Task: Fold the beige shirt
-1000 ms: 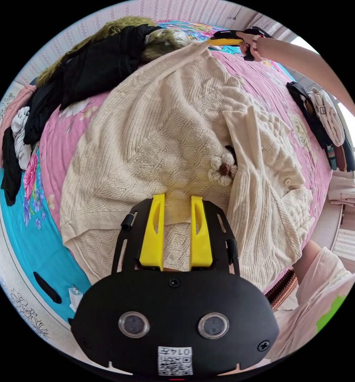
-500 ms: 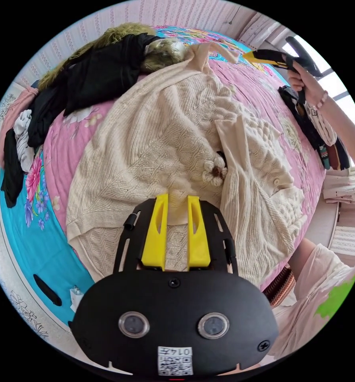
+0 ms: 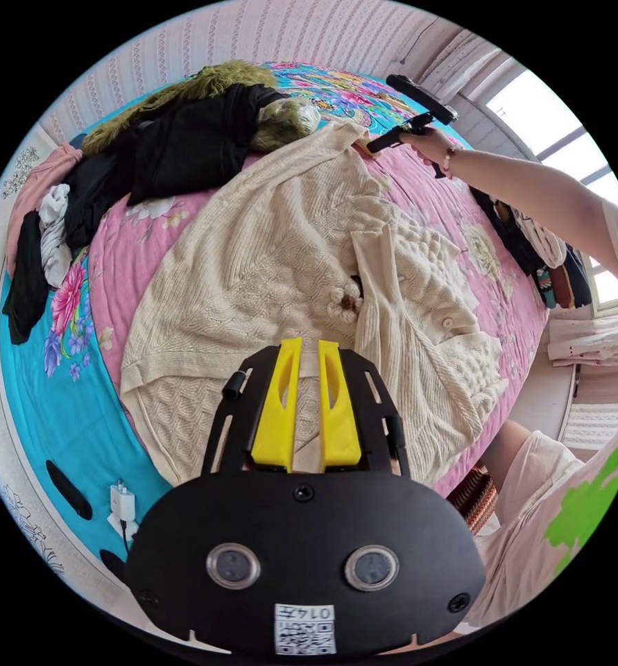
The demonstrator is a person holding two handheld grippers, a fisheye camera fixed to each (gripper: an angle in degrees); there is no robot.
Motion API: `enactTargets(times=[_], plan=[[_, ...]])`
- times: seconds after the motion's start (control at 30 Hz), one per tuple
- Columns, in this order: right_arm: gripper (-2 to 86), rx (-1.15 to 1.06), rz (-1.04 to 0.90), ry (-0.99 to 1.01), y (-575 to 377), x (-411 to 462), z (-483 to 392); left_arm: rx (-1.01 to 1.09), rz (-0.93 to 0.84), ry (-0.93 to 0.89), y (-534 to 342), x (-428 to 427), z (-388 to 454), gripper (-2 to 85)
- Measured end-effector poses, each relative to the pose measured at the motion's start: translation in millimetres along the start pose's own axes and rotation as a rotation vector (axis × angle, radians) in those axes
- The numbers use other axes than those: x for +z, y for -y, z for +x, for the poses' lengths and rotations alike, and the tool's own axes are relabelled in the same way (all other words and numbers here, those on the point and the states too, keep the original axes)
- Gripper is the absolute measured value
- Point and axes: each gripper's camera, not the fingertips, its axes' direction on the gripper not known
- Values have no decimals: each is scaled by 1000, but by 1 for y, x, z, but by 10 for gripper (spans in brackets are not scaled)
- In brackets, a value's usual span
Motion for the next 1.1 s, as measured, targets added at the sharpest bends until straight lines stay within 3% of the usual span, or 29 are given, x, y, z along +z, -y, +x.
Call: enactTargets(times=[0.07, 0.2, 0.57, 0.7, 0.87, 1.1], plan=[[20, 41, 120, 90, -11, -26, -4, -2, 11, -13, -7, -5, 0, 53], [12, -53, 171, 165, -34, -72, -21, 23, 78, -13, -19, -24, 4, 60], [7, -389, -18, 68, -87, -167, -108, 221, 358, 121, 15, -72, 79, 115], [7, -450, -44, 102, -102, -174, -133, 271, 446, 270, 35, -75, 112, 99], [7, -536, -67, 70, -129, -170, -163, 268, 439, 543, 49, -69, 126, 12], [7, -564, -64, 96, -172, -149, -179, 244, 390, 139, 8, -113, 78, -7]])
